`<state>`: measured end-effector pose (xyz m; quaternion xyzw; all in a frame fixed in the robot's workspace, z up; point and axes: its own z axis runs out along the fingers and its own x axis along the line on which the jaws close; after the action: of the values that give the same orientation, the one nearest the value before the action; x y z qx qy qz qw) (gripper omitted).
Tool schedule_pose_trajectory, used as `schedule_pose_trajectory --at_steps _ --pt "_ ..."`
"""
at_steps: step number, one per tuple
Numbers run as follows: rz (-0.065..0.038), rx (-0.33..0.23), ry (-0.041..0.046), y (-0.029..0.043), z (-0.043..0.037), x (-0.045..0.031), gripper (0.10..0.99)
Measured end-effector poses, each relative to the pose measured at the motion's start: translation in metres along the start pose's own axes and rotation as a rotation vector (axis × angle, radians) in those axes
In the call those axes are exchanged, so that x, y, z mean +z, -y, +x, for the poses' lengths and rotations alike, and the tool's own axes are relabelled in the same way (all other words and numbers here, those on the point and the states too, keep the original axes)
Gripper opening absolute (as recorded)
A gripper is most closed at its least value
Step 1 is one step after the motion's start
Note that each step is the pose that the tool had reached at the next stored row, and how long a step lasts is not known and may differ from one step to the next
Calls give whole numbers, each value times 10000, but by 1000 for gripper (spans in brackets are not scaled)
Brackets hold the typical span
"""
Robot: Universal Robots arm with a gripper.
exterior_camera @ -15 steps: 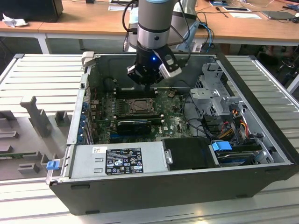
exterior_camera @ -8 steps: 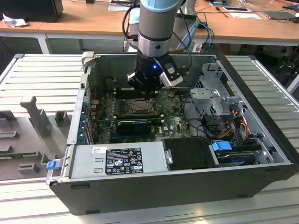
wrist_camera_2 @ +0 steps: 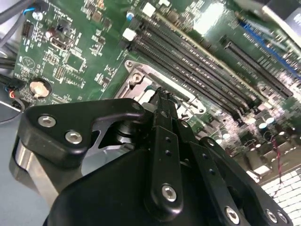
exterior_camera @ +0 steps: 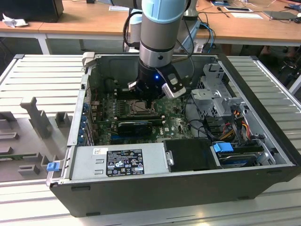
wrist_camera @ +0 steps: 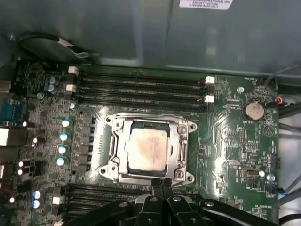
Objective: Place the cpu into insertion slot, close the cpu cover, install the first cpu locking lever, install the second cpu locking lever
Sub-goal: 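Install the second cpu locking lever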
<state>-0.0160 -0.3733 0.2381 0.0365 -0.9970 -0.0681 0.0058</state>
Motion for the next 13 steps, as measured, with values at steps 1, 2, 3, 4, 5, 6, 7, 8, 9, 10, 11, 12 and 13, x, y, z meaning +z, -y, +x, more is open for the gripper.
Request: schedule_pose_trajectory --at_steps 1,2,3,4,5,6,7,8,9,10,11,12,13 --pt "-21 0 1 16 9 -1 106" --pt "-32 0 3 28 21 -2 106" --pt "-42 -3 2 39 48 -2 106" --pt "-46 -4 3 47 74 -1 106" --pt "-45 -5 3 56 116 1 106" --pt "-45 -9 2 79 254 11 106" --pt "-46 -22 1 93 321 22 106" --pt "-45 -33 -1 99 342 29 106" --pt "-48 -47 -2 102 353 40 106" --pt "-51 -105 -11 108 360 76 106" --pt "-54 -151 -17 110 361 96 106" --pt "-59 -220 -26 114 361 125 106" --pt "-61 -261 -31 117 362 144 106"
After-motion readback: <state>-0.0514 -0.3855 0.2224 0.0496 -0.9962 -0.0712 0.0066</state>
